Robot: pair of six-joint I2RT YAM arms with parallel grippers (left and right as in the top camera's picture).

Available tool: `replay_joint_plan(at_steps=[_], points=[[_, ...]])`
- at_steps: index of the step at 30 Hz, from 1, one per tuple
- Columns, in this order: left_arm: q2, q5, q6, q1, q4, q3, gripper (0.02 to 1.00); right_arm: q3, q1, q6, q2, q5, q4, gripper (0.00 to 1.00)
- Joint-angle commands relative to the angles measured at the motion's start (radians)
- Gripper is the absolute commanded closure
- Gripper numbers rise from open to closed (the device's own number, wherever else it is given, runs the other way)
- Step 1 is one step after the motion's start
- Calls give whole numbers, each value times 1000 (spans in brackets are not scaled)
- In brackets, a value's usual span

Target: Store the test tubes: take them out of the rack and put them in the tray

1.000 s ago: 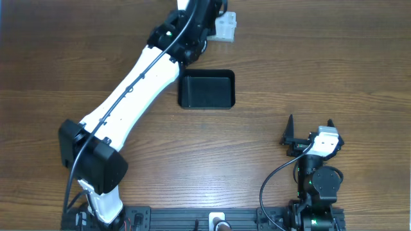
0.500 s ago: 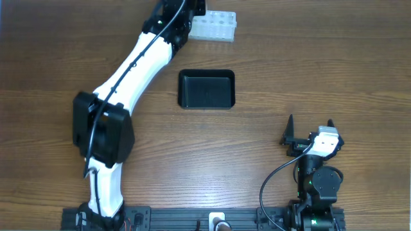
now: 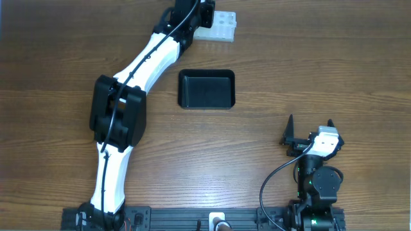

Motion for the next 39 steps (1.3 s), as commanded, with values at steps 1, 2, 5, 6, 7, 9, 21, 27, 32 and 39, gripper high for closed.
replay_joint_plan(at_steps=[1, 2, 5, 6, 7, 9, 21, 27, 32, 39], points=[[20, 29, 23, 2, 3, 35, 487, -9, -6, -3, -10, 9, 2, 9], [21, 29, 23, 2, 3, 35, 487, -9, -6, -3, -10, 9, 2, 9], [25, 28, 23, 2, 3, 35, 487, -8, -6, -3, -10, 9, 2, 9], [28, 26, 23, 3, 4, 35, 487, -9, -6, -3, -10, 9, 2, 7], [30, 23, 23, 3, 6, 35, 485, -9, -6, -3, -10, 9, 2, 7], [37, 21, 22, 6, 15, 35, 483, -9, -6, -3, -10, 9, 2, 9], [86, 20, 22, 8, 90, 35, 489, -8, -6, -3, -10, 9, 2, 9], [88, 1, 18, 8, 89, 35, 500, -9, -6, -3, -10, 9, 2, 7], [89, 1, 18, 8, 80, 35, 511, -9, -6, -3, -10, 9, 2, 9], [88, -2, 14, 12, 85, 39, 516, -9, -6, -3, -10, 9, 2, 9]])
